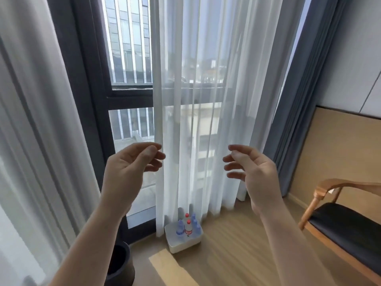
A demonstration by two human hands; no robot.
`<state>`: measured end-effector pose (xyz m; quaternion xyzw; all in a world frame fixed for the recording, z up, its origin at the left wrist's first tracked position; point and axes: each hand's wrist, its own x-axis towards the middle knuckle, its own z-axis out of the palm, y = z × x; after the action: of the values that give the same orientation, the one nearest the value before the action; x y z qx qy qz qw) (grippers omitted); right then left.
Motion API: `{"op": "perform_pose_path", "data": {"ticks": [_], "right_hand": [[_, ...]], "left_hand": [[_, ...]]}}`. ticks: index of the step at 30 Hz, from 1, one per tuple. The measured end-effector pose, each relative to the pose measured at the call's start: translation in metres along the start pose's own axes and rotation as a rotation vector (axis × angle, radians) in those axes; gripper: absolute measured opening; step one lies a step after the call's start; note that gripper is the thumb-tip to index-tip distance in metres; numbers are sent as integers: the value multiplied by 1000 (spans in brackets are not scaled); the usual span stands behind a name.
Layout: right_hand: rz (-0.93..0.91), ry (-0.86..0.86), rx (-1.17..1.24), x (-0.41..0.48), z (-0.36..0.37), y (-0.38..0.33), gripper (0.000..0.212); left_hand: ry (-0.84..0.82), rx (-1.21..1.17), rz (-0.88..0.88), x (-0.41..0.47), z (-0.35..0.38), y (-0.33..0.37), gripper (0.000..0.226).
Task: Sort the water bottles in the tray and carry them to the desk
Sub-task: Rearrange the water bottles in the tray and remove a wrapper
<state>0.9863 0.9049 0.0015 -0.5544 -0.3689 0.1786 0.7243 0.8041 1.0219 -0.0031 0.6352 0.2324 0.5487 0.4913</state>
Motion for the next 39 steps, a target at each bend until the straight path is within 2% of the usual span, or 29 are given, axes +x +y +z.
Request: {"op": "perform_pose_path", "data": {"ticks": [10, 18, 28, 34, 39], "right_hand": [[-27, 98, -89, 164, 45, 53, 16], [42, 152, 3, 257, 71, 108, 16], [105, -45, 78, 399, 62, 182, 18], [251, -193, 86, 476, 32, 245, 17], [416, -318, 86, 498, 24, 312, 17]], "left_hand": [[-75, -119, -43, 180, 34, -99, 21], [-96, -106, -67, 269, 54, -155, 24], [45, 22, -69, 347, 110, -222, 17], [169, 154, -213, 366, 168, -277, 19], [289, 230, -367, 358, 188, -327, 17]]}}
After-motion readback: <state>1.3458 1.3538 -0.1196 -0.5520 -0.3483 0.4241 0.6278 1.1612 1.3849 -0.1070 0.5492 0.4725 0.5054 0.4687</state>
